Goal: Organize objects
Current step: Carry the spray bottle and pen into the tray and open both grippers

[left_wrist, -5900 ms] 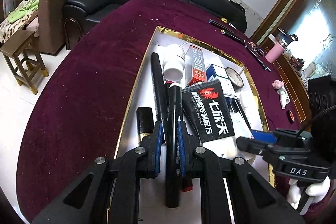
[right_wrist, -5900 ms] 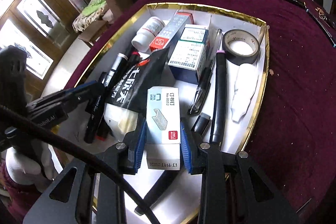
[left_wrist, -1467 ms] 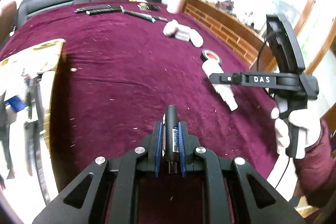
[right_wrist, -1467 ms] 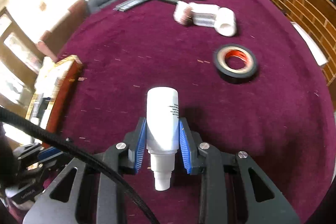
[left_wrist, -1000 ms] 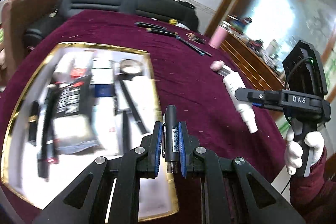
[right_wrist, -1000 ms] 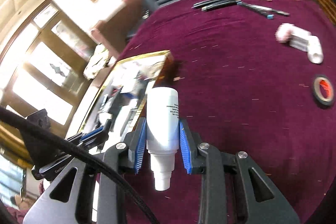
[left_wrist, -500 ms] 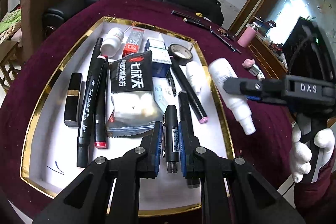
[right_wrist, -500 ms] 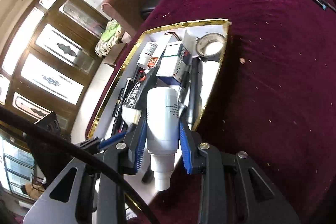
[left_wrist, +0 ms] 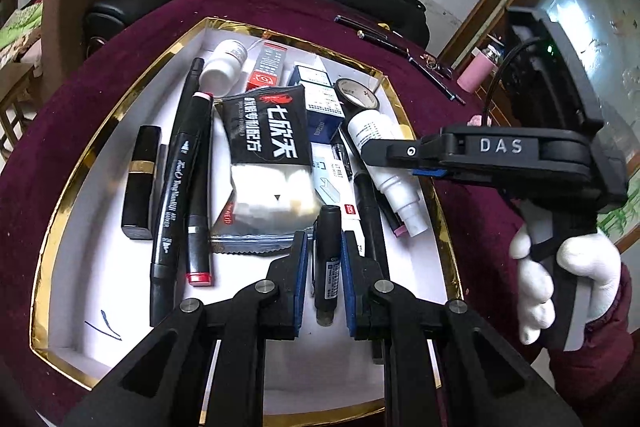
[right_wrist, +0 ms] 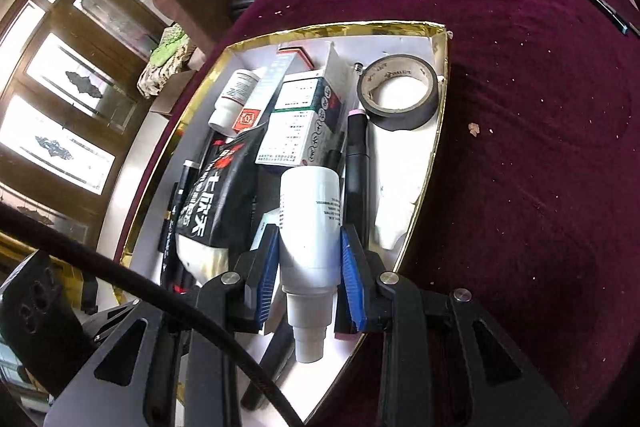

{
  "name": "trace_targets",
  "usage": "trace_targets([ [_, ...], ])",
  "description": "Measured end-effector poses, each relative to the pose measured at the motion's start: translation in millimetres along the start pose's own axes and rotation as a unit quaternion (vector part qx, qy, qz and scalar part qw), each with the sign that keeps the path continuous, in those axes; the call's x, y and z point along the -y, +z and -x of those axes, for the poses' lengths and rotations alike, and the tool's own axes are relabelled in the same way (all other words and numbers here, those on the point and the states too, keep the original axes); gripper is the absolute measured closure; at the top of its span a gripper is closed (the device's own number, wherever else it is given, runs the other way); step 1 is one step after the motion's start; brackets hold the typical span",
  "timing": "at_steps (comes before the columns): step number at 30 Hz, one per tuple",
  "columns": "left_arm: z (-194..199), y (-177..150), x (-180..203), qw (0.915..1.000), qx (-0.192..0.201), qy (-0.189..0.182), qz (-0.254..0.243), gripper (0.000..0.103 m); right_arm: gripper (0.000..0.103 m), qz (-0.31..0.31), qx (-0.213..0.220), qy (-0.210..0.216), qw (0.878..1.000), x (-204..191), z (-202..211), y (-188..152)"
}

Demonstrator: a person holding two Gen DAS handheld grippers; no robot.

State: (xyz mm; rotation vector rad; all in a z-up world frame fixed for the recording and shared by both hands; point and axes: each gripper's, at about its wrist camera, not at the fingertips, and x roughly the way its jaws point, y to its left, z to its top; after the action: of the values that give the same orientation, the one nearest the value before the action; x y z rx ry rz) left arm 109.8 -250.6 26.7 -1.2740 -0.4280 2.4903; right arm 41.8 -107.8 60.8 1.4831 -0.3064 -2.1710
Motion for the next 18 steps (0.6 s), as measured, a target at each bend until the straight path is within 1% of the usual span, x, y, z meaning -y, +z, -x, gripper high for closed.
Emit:
trace_targets([
  [1, 1, 1, -1, 1.0000, 0.002, -0.002, 0.003, 0.086, 0.075, -0.001, 0.000, 0.001, 1.000, -1, 0, 0],
  [2, 2, 2, -3, 1.0000, 0.004, -0.004, 0.007, 0.080, 0.075, -0.002, 0.000, 0.001, 1.000, -2, 0, 1],
  [3, 6, 2, -3, 0.9999, 0.008, -0.006, 0.010, 0.077, 0.075, -0.005, -0.001, 0.001, 1.000, -2, -1, 1],
  [4, 8, 3, -4, 0.9998, 0.012, -0.007, 0.012, 0.068, 0.074, -0.009, -0.002, 0.002, 1.000, -4, -4, 3],
  [5, 9, 4, -4, 0.9998, 0.015, -0.008, 0.013, 0.061, 0.074, -0.012, -0.003, 0.005, 1.000, -4, -5, 3],
  [6, 12, 5, -4, 0.9997, 0.019, -0.009, 0.014, 0.059, 0.074, -0.015, -0.003, 0.006, 1.000, -4, -6, 3],
  [8, 15, 5, -4, 0.9996, 0.022, -0.013, 0.015, 0.050, 0.074, -0.020, -0.002, 0.003, 1.000, -4, -7, 3],
  [10, 19, 5, -3, 0.9995, 0.024, -0.014, 0.014, 0.046, 0.074, -0.023, 0.002, 0.001, 1.000, -3, -5, 3],
  [12, 21, 5, -2, 0.9995, 0.024, -0.014, 0.012, 0.045, 0.074, -0.026, 0.012, 0.000, 1.000, -3, -2, 3],
  [14, 23, 4, -1, 0.9996, 0.024, -0.012, 0.011, 0.038, 0.074, -0.028, 0.020, 0.003, 0.999, -2, 3, 3],
  [18, 21, 5, -2, 0.9996, 0.021, -0.012, 0.014, 0.038, 0.071, -0.032, 0.037, 0.006, 0.999, 3, 16, 1],
])
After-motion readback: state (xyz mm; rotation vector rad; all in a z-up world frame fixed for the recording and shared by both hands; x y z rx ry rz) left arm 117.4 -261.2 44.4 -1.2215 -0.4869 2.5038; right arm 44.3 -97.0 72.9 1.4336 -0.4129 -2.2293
